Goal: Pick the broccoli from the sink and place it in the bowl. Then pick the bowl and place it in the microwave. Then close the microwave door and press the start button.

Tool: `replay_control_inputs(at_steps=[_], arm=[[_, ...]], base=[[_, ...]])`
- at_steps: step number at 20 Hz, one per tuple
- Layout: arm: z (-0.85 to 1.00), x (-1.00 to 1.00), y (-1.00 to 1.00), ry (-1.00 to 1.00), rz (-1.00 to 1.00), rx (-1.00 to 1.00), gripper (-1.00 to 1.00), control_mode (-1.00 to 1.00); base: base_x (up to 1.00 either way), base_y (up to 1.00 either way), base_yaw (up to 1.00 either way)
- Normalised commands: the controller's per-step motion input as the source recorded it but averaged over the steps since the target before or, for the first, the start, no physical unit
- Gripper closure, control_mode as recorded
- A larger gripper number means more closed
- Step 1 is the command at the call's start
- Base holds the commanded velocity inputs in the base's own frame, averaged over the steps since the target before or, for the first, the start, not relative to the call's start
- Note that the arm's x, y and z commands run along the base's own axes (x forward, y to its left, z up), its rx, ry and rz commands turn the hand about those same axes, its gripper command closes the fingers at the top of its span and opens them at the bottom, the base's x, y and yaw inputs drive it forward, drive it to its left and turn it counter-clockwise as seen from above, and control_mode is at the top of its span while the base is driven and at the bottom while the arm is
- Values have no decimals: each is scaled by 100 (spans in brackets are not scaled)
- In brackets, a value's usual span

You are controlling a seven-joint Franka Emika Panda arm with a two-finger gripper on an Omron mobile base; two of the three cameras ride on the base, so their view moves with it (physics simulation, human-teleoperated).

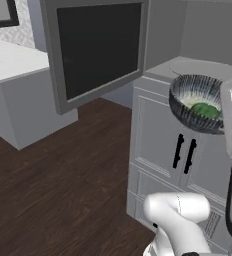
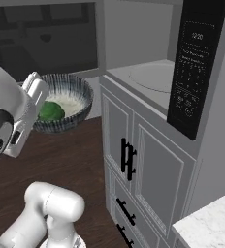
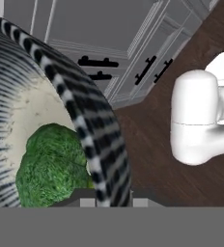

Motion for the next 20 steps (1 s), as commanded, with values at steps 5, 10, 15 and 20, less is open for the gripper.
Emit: replay_control_inputs(at_steps=[5, 10, 15, 20], arm=[[14, 14, -4, 0, -40, -6, 100, -100], [0, 40, -9, -13, -39, -1, 100, -100], [5, 69, -6, -6, -20, 0, 100, -100], [42, 29, -29, -16, -16, -1, 100, -100]], base=[[0, 0, 0], [0, 0, 0], [0, 0, 0], [0, 0, 0]])
